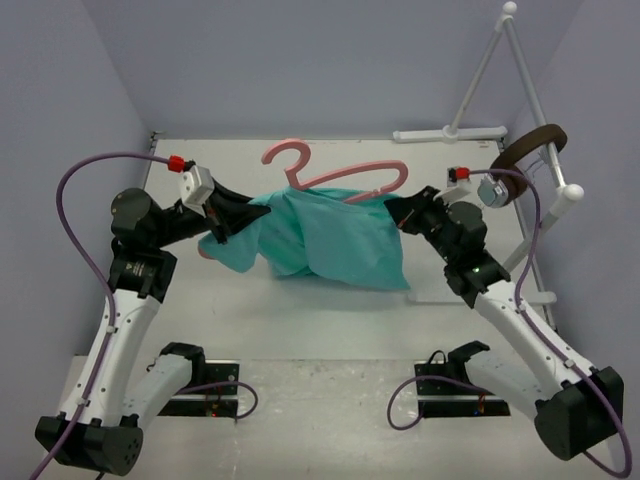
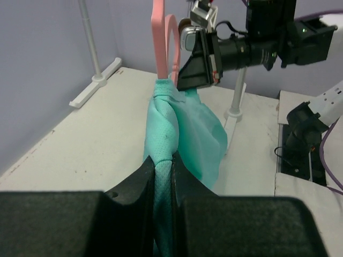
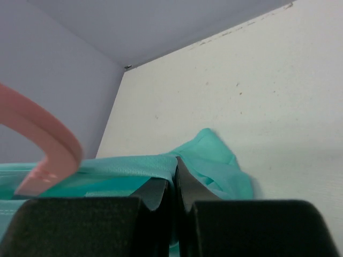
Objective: Place the t-shirt on the hanger
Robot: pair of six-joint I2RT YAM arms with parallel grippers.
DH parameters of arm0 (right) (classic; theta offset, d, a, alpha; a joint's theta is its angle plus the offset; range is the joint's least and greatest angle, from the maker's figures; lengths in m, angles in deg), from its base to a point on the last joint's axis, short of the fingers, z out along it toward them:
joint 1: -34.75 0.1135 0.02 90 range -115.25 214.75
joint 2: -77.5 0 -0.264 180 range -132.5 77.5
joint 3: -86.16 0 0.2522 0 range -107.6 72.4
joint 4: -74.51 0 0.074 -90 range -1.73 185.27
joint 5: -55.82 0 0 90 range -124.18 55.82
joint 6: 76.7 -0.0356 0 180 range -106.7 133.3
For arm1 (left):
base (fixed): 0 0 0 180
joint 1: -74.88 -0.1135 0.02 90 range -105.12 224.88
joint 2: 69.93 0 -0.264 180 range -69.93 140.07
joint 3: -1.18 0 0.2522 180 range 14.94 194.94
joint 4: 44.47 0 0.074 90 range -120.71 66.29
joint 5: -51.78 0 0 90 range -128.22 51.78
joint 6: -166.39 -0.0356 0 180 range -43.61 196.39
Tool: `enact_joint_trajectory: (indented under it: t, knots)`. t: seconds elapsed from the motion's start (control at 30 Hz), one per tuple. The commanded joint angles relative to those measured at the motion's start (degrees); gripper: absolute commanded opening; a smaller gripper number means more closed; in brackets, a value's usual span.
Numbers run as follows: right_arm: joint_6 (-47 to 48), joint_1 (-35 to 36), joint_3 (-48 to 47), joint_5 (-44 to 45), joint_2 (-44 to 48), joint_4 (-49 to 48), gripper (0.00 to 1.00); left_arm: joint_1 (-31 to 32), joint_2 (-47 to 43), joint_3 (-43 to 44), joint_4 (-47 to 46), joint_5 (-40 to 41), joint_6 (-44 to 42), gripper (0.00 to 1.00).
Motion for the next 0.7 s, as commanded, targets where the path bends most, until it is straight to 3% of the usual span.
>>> enact_joint_trajectory:
  t: [0.0,0.13,0.27,0.4,0.57,0.67]
  knots:
    - [8.3,-10.3,-8.1,-13.7,1.9,15.8,0.0,-0.3,-1.2,-1.4,-3.5,-0.3,-3.6,0.0]
    - [11.7,-17.7,-16.5,-21.9,-0.5,24.0,0.0,-0.3,-1.4,-4.0,-3.6,-1.2,-6.8,0.0]
    - [13.6,-18.7,-25.1,-24.8,-2.6,30.8,0.0,-0.3,-0.9,-5.7,-1.5,0.7,-10.4,0.0]
    - [15.0,-18.6,-32.5,-23.7,-2.2,36.2,0.0,-0.2,0.7,-5.4,1.9,3.6,-14.2,0.0]
    - [20.8,-15.1,-44.5,-27.6,-7.1,45.5,0.0,1.6,3.3,-2.1,1.7,-1.2,-13.1,0.0]
    - [23.9,-10.6,-49.9,-21.0,-10.5,51.0,0.0,6.1,6.0,3.9,12.2,5.6,-19.0,0.0]
